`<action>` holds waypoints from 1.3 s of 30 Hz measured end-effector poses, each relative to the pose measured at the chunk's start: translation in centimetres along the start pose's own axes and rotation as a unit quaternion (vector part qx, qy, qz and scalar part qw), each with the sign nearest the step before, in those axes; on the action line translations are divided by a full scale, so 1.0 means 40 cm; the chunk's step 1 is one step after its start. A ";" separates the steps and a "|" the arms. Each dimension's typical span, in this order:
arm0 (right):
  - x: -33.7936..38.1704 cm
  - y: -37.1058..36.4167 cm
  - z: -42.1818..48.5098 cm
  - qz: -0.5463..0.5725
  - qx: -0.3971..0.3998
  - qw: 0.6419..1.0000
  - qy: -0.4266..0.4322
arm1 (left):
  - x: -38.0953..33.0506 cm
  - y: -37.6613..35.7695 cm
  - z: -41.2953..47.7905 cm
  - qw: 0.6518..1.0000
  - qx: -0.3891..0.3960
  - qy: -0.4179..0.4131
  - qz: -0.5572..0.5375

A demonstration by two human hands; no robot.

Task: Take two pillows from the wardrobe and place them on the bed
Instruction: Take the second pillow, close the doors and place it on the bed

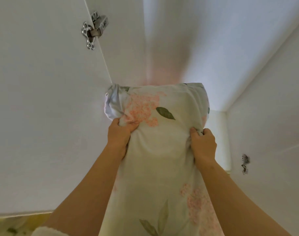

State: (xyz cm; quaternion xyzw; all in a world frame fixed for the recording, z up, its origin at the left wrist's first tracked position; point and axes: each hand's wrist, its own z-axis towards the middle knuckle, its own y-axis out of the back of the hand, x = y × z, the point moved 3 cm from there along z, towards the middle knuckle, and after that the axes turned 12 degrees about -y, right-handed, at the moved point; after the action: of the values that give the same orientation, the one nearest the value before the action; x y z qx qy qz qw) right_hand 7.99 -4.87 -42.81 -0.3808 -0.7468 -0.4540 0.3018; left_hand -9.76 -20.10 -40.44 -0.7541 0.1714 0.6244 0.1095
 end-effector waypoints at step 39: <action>0.130 -0.033 -0.060 -0.197 0.164 0.925 0.280 | 0.007 0.071 -0.377 0.971 -0.190 -0.060 -0.131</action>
State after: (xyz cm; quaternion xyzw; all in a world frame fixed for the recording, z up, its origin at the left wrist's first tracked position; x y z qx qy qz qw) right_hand 4.41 -5.91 -38.29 -0.0283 -0.7557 -0.4638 0.4615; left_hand 2.81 -28.48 -37.63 -0.7383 -0.0573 0.6698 0.0551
